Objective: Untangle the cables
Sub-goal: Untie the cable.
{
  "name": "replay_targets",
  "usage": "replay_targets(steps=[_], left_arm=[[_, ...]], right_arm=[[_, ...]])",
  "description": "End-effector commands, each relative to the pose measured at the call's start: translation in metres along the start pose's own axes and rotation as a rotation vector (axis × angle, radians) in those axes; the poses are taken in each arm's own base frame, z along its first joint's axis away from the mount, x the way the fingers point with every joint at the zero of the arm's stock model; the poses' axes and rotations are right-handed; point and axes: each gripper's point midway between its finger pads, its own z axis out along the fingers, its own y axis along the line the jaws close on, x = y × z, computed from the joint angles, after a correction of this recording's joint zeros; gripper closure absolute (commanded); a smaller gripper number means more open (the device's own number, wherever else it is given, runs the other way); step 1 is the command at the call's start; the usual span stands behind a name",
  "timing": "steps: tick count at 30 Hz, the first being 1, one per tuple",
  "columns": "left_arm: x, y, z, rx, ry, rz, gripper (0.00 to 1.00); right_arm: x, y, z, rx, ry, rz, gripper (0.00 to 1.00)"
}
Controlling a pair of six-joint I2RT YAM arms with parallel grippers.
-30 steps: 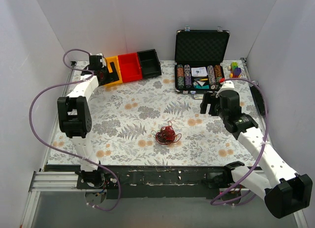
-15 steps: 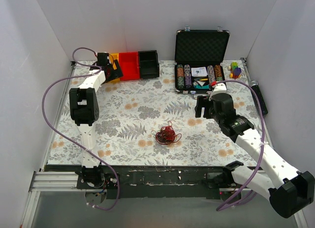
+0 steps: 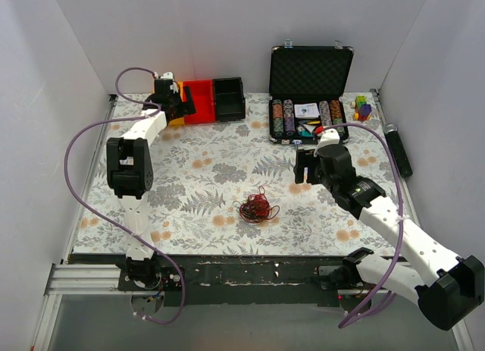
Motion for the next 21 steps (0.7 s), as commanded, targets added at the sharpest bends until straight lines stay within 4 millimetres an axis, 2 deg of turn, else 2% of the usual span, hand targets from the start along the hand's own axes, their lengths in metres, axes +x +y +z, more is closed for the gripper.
replay_targets(steps=[1,5,9,14,18,21], left_arm=[[-0.052,-0.004,0.006,-0.01,-0.139,0.055,0.02],[-0.056,-0.011,0.021,-0.001,-0.158,0.077,0.02],[-0.044,-0.016,0.038,-0.009,-0.153,0.126,0.03],[-0.019,-0.008,0.054,-0.044,-0.12,0.176,0.17],[-0.005,-0.003,0.059,-0.057,-0.097,0.181,0.44],[-0.001,-0.002,0.052,-0.052,-0.098,0.182,0.57]], right_arm=[[-0.028,0.008,-0.005,-0.007,-0.072,0.017,0.18],[-0.028,0.012,-0.005,-0.013,-0.077,0.016,0.23],[-0.024,0.013,-0.004,-0.014,-0.072,0.023,0.28],[-0.02,0.017,-0.005,-0.023,-0.061,0.029,0.31],[-0.022,0.019,-0.007,-0.025,-0.069,0.031,0.34],[-0.023,0.021,-0.007,-0.029,-0.069,0.03,0.35]])
